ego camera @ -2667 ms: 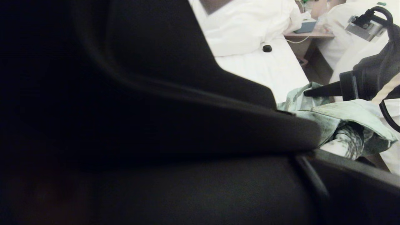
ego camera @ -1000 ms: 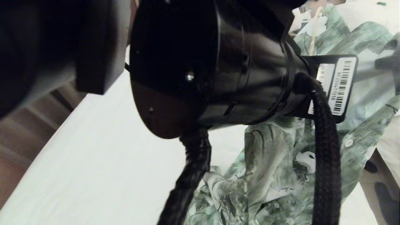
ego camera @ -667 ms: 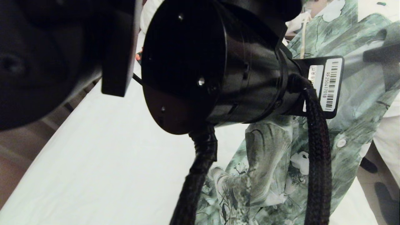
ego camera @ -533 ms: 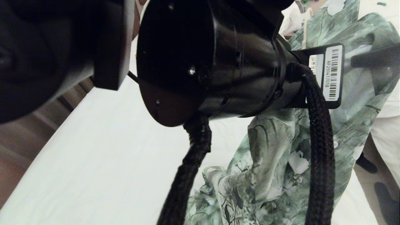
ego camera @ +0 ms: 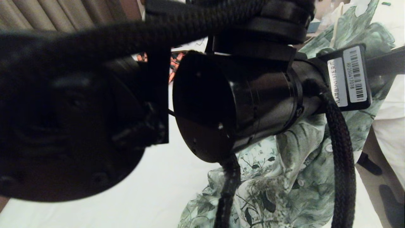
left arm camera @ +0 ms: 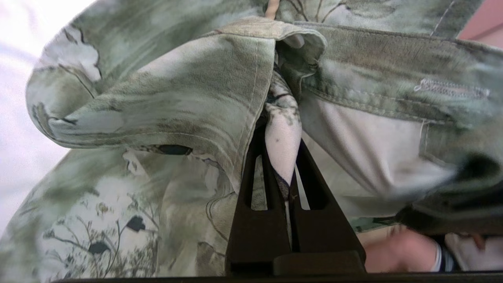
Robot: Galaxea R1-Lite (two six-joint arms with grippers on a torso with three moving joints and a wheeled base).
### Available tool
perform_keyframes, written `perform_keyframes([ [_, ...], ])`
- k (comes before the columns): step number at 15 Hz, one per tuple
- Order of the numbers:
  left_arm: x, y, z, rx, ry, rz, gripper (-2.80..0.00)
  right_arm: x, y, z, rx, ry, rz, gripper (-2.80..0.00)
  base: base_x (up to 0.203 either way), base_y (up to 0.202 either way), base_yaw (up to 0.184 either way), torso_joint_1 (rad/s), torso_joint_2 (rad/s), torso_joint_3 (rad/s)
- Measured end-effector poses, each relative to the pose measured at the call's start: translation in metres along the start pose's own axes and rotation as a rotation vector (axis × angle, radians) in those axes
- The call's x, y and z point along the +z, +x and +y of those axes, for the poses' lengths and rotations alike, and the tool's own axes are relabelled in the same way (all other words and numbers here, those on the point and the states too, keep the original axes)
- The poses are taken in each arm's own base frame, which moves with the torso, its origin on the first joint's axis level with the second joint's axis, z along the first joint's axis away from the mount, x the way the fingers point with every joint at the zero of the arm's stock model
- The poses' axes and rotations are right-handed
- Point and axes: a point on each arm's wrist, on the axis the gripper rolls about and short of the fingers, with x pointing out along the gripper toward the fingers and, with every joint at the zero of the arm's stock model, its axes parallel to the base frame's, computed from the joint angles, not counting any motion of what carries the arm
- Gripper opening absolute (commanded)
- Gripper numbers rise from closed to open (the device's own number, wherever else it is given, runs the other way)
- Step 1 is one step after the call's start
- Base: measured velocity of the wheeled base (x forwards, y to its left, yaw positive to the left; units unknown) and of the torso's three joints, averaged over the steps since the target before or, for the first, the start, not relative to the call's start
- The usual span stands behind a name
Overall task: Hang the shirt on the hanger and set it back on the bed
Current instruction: Hook the other side of the shirt onto the hanger
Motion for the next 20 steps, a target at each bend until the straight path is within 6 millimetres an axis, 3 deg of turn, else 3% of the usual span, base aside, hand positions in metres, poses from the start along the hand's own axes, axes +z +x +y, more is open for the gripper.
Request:
perform_keyframes([
  [6,-0.022,0.012,0.006,-0.129,-0.061,-0.285,-2.8,0.0,-0.012,-0.005,-0.048,-0.01,-0.019,-2.8,0.0,0.0,0.0,0.0,0.0,0.0],
  [11,-0.036,0.013,0.01,-0.186,-0.088,-0.47,-2.8,-0.006,-0.012,0.005,0.016,-0.017,0.039,-2.8,0.0,0.0,0.0,0.0,0.0,0.0],
  [20,-0.038,0.01,0.012,-0.205,-0.044,-0.581,-2.8,-0.027,-0.032,0.013,0.007,0.002,0.191,-2.8,0.0,0.0,0.0,0.0,0.0,0.0],
])
